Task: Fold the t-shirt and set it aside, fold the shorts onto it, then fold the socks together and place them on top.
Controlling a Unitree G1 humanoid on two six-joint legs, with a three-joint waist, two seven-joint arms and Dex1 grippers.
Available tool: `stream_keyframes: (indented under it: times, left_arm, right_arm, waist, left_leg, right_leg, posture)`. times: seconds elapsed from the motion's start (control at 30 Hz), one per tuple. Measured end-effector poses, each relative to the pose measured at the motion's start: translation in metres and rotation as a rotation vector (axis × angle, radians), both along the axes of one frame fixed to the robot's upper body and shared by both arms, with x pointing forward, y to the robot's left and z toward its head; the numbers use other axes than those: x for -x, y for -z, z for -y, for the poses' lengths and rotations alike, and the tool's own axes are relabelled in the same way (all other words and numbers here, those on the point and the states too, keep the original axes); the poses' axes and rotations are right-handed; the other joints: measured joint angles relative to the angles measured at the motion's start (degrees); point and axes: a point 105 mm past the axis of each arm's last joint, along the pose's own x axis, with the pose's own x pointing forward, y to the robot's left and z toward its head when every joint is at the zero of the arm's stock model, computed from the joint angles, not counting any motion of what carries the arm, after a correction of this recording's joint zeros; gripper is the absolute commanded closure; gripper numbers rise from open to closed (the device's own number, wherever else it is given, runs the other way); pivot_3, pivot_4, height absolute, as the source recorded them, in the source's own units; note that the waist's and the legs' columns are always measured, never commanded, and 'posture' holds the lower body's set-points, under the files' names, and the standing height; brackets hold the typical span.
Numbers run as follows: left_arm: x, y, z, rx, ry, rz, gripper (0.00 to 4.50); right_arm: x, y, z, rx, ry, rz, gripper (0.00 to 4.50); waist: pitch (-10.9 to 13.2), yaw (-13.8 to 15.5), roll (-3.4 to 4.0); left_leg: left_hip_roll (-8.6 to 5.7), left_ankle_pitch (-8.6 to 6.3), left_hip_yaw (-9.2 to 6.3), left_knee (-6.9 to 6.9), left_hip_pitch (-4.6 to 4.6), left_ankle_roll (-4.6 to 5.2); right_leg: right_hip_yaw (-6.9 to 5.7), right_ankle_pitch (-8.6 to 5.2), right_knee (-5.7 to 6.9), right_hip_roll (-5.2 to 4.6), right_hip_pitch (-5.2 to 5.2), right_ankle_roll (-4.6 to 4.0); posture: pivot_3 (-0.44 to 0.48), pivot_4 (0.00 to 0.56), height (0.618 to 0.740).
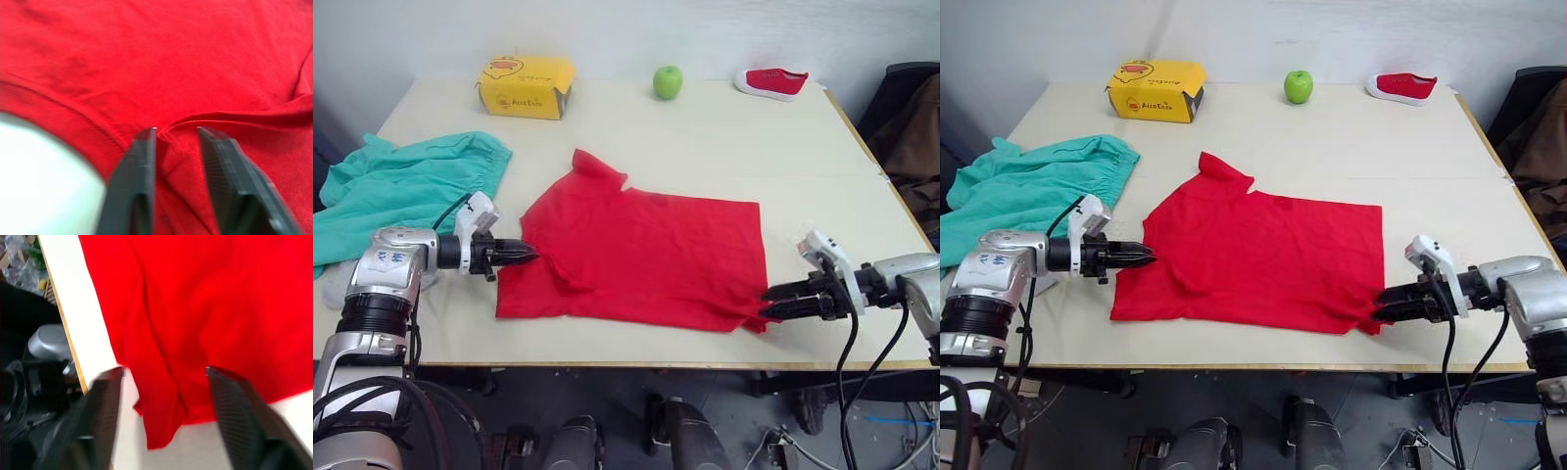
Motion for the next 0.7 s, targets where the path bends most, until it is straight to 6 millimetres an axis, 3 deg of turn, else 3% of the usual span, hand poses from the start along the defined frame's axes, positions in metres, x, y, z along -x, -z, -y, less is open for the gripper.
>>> stream_keyframes:
  times: [0.13, 0.23, 0.27, 0.37, 0.47, 0.57, 0.7]
  left_arm:
    - [0.021, -0.040, -0.008, 0.064, 0.026, 0.039, 2.10]
    - [0.047, -0.055, 0.002, 0.107, 0.123, 0.042, 2.10]
    - [0.053, -0.055, 0.008, 0.119, 0.154, 0.034, 2.04]
    - [0.071, -0.046, 0.025, 0.133, 0.238, -0.001, 2.64]
    - [0.079, -0.028, 0.032, 0.096, 0.284, -0.030, 3.69]
    - [0.081, -0.003, 0.035, -0.001, 0.318, -0.032, 4.50]
    - [0.074, 0.026, 0.046, -0.074, 0.339, 0.001, 4.50]
  right_arm:
    - [0.015, -0.028, -0.009, -0.061, -0.030, 0.115, 1.06]
    - [0.031, -0.029, -0.026, -0.070, -0.055, 0.159, 1.06]
    - [0.034, -0.026, -0.033, -0.069, -0.062, 0.170, 1.43]
    - [0.042, -0.014, -0.052, -0.079, -0.071, 0.190, 2.28]
    - [0.042, -0.003, -0.066, -0.066, -0.069, 0.214, 3.49]
    - [0.036, 0.008, -0.076, -0.041, -0.050, 0.243, 4.41]
    - [0.024, 0.030, -0.075, 0.046, -0.002, 0.278, 4.46]
  waist:
    - [0.0, 0.0, 0.00]
    - [0.0, 0.0, 0.00]
    - [0.0, 0.0, 0.00]
    - [0.0, 0.1, 0.00]
    - [0.0, 0.1, 0.00]
    - [0.0, 0.1, 0.01]
    - [0.0, 0.1, 0.00]
  left_leg:
    - [0.07, -0.05, -0.11, -0.04, -0.02, -0.09]
    - [0.09, -0.08, -0.16, -0.05, 0.05, -0.14]
    - [0.09, -0.08, -0.16, -0.03, 0.05, -0.14]
    - [0.09, -0.07, -0.16, -0.02, 0.09, -0.18]
    - [0.09, -0.05, -0.16, -0.03, 0.10, -0.24]
    - [0.09, -0.05, -0.16, -0.05, 0.10, -0.25]
    - [0.09, -0.04, -0.14, -0.05, 0.07, -0.22]
  right_leg:
    - [-0.08, 0.00, -0.02, 0.02, 0.03, -0.01]
    - [-0.08, -0.02, -0.10, 0.02, 0.13, -0.02]
    - [-0.06, -0.02, -0.15, 0.01, 0.14, -0.02]
    - [-0.05, -0.03, -0.17, 0.00, 0.16, -0.04]
    - [-0.05, -0.05, -0.13, 0.02, 0.14, -0.08]
    - [-0.06, -0.07, -0.13, 0.03, 0.12, -0.11]
    - [-0.06, -0.07, -0.12, 0.03, 0.10, -0.12]
  posture:
    - [0.000, 0.150, 0.740]
    - [0.000, 0.150, 0.740]
    - [0.000, 0.150, 0.740]
    - [0.000, 0.150, 0.740]
    - [0.000, 0.150, 0.740]
    - [0.000, 0.150, 0.740]
    - [0.000, 0.150, 0.740]
